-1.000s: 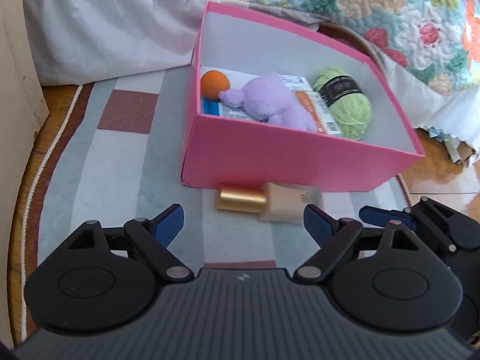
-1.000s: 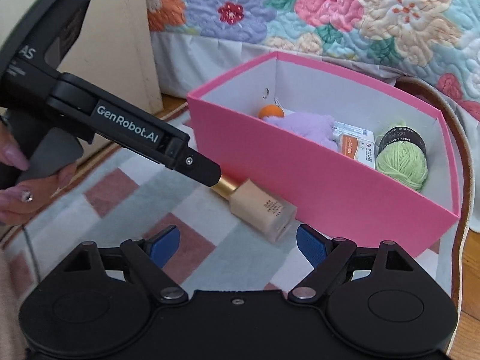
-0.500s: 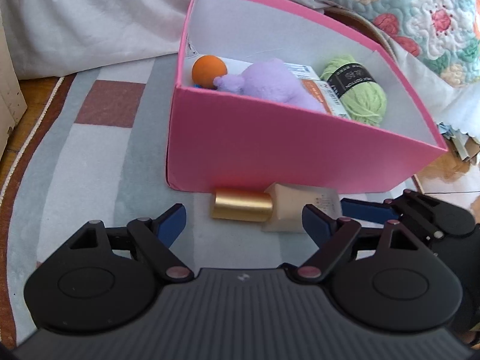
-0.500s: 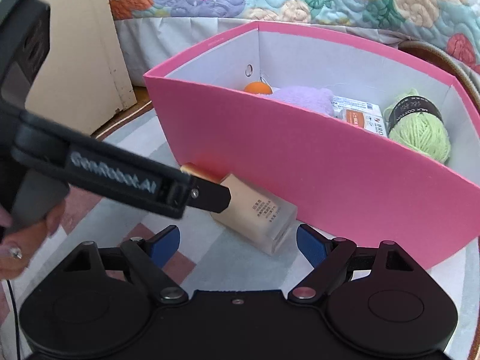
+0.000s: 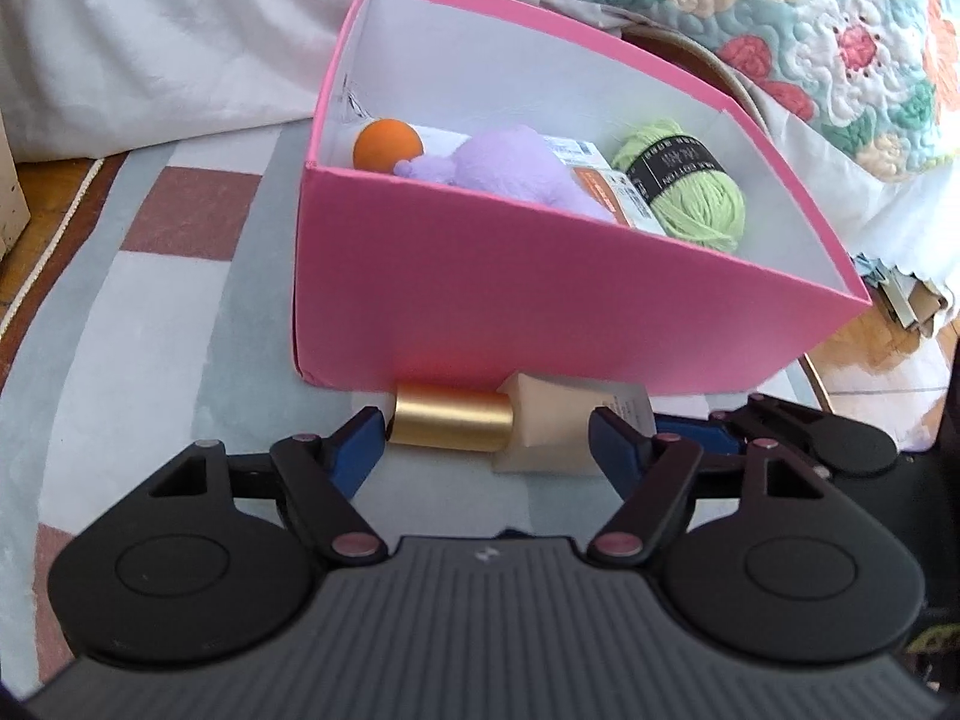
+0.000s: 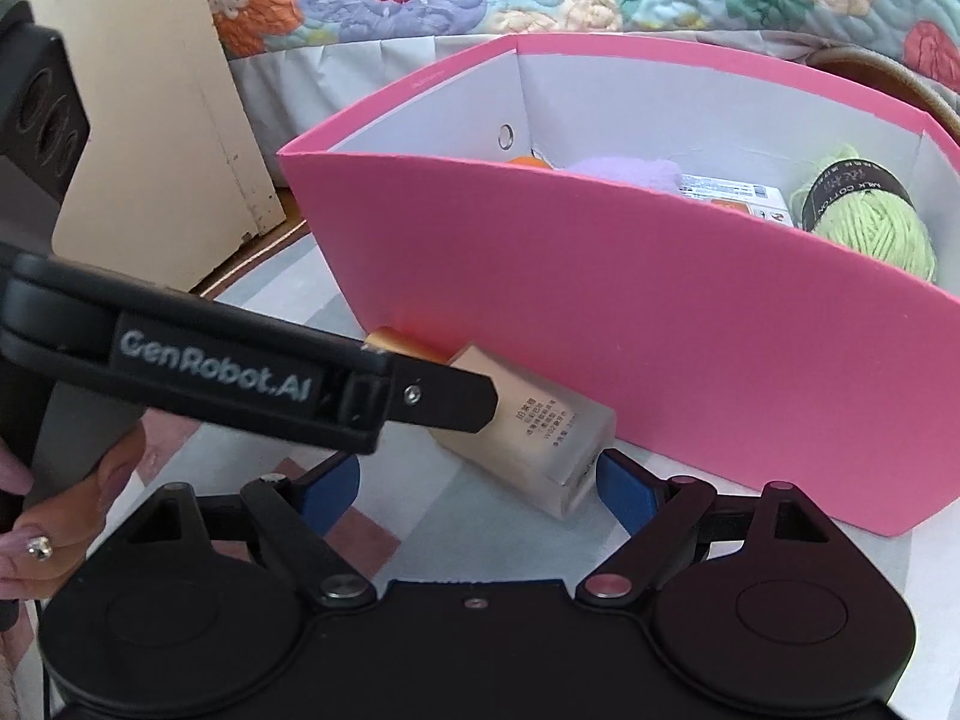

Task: Organize objects
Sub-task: 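Move the left gripper down toward the gold-capped foundation bottle, then close the left gripper on the foundation bottle, then lift the foundation bottle with the left gripper and lower it into the box, then open the left gripper to release the foundation bottle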

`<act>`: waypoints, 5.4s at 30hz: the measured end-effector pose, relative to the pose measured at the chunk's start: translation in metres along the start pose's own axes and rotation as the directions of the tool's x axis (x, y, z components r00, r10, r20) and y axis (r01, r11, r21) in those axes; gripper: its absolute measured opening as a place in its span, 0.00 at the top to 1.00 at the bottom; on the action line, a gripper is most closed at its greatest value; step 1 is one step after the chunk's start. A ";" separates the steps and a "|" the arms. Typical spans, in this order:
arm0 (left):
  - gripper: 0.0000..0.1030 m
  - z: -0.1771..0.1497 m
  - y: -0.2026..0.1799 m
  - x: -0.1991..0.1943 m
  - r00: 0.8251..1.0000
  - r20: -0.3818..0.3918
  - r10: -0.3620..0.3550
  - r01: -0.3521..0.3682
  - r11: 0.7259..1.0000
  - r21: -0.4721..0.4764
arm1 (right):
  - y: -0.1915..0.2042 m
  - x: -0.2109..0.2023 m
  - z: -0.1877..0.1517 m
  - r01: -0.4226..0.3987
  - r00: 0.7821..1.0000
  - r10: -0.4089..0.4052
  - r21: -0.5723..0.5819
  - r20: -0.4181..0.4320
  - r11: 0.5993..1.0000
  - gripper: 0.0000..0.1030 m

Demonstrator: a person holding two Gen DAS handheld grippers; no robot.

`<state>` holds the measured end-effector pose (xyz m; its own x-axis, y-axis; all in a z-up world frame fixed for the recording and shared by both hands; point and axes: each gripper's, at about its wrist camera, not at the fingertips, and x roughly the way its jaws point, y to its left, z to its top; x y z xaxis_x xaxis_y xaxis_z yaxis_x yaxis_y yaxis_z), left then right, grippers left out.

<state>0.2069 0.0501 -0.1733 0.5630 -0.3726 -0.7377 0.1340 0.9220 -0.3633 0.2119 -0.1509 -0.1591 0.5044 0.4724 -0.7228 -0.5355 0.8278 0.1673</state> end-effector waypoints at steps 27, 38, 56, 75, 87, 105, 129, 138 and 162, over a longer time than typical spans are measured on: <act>0.56 -0.037 -0.020 0.001 0.976 -0.159 -0.147 0.105 0.964 -0.245 | -0.025 -0.045 -0.039 0.140 0.989 -0.140 -0.015 -0.050 0.990 0.30; 0.61 -0.039 -0.024 -0.002 0.981 -0.137 -0.135 0.098 0.964 -0.246 | -0.022 -0.045 -0.049 0.183 0.982 -0.184 -0.023 -0.048 0.983 0.31; 0.60 -0.061 -0.082 -0.078 0.987 -0.029 -0.159 0.147 0.959 -0.244 | 0.006 -0.133 -0.061 0.212 0.976 -0.207 -0.078 0.062 0.974 0.31; 0.60 -0.014 -0.132 -0.175 0.994 -0.047 -0.095 0.088 0.987 -0.137 | 0.044 -0.222 -0.020 0.200 0.973 -0.184 -0.113 0.139 0.973 0.31; 0.60 0.064 -0.146 -0.199 0.998 0.038 -0.057 0.059 0.996 -0.062 | 0.040 -0.224 0.062 0.223 0.961 -0.181 -0.195 0.211 0.955 0.31; 0.60 0.140 -0.062 -0.036 0.998 0.060 -0.012 0.025 0.975 -0.219 | -0.046 -0.064 0.124 0.134 0.991 -0.134 0.006 0.022 0.991 0.31; 0.60 0.130 -0.024 0.045 0.999 -0.022 -0.037 0.027 0.941 -0.337 | -0.085 0.018 0.115 0.177 0.969 -0.156 0.098 -0.192 0.979 0.31; 0.56 0.132 -0.036 0.024 0.995 -0.071 0.075 -0.091 0.960 -0.263 | -0.086 -0.010 0.120 0.149 0.982 -0.126 0.168 -0.143 0.974 0.19; 0.40 0.120 -0.097 -0.131 0.992 -0.026 0.126 -0.128 0.981 -0.146 | -0.029 -0.177 0.120 0.102 0.988 -0.113 0.104 0.105 0.989 0.19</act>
<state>0.2184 0.0218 0.0272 0.5541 -0.2564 -0.7920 -0.0601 0.9366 -0.3452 0.2191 -0.2221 0.0447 0.6301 0.4052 -0.6624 -0.4081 0.8986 0.1615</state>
